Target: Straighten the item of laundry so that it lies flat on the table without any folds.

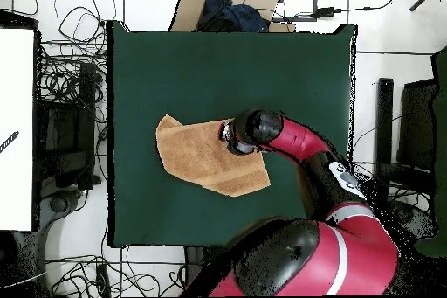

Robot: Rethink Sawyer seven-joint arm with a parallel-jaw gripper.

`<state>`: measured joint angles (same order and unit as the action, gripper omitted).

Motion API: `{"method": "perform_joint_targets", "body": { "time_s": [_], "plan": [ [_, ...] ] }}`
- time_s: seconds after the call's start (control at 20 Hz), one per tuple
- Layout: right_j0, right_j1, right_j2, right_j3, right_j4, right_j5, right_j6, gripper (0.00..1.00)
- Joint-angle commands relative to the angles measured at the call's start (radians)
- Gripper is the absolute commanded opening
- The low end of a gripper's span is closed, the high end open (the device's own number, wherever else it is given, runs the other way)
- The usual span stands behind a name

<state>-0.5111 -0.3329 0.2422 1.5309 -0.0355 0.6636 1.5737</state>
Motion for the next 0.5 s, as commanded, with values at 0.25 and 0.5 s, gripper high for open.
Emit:
{"method": "perform_joint_targets", "body": {
  "time_s": [0.25, 0.5],
  "plan": [
    [-0.02, 0.027, 0.123, 0.001, -0.003, -0.04, 0.002, 1.0],
    [-0.012, 0.017, 0.114, -0.004, -0.009, -0.031, 0.008, 1.0]
  ]
}}
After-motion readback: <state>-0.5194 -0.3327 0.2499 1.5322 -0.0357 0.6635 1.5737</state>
